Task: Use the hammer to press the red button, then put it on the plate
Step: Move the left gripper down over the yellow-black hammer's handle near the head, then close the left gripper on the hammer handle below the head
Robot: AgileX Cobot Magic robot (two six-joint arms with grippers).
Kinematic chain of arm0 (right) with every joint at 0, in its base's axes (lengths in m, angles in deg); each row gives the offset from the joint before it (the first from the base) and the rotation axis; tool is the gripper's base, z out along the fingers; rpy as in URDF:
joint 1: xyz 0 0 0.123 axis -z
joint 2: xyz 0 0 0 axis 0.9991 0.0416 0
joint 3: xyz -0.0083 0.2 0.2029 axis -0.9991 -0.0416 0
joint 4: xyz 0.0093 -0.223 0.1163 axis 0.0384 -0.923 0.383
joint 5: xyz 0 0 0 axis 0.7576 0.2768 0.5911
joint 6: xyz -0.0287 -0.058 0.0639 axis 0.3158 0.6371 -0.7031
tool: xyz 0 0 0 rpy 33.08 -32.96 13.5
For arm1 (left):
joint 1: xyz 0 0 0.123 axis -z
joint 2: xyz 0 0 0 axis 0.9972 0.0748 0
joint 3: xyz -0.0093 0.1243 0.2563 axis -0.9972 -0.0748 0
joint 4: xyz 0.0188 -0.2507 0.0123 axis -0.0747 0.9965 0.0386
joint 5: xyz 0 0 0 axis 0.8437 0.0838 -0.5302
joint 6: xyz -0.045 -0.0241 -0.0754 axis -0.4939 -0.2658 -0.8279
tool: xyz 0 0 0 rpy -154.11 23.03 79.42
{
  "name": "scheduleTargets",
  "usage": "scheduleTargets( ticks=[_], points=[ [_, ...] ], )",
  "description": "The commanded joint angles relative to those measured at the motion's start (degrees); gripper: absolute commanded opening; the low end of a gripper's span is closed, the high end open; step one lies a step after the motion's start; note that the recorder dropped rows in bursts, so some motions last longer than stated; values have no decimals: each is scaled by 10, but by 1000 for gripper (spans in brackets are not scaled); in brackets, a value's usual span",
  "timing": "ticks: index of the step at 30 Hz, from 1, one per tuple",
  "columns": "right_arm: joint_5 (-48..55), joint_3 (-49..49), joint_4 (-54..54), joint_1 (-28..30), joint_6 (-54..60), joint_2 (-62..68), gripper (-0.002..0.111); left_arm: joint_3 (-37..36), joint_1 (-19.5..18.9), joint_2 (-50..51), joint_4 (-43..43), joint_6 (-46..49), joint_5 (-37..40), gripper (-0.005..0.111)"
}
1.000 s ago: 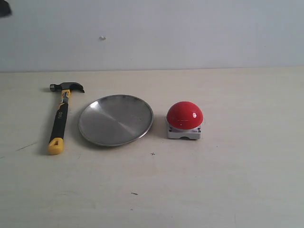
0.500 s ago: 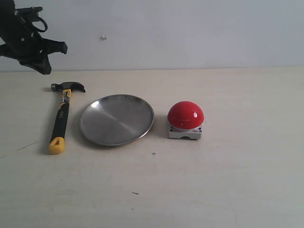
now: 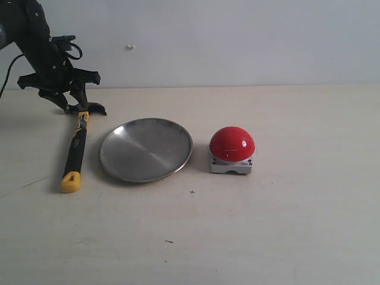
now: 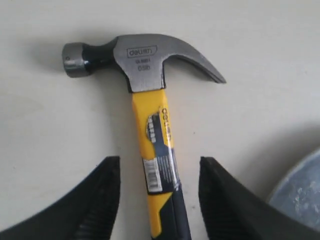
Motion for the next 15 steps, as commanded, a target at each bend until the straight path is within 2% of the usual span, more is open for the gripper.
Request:
scheduleTargets(
  ticks=[1, 15],
  points=[
    [-5, -3, 0, 3, -1, -3, 21, 45, -1, 34, -3, -21, 3, 49],
    [-5, -3, 0, 3, -1, -3, 21, 55, -1, 69, -2, -37, 3, 49]
  ],
)
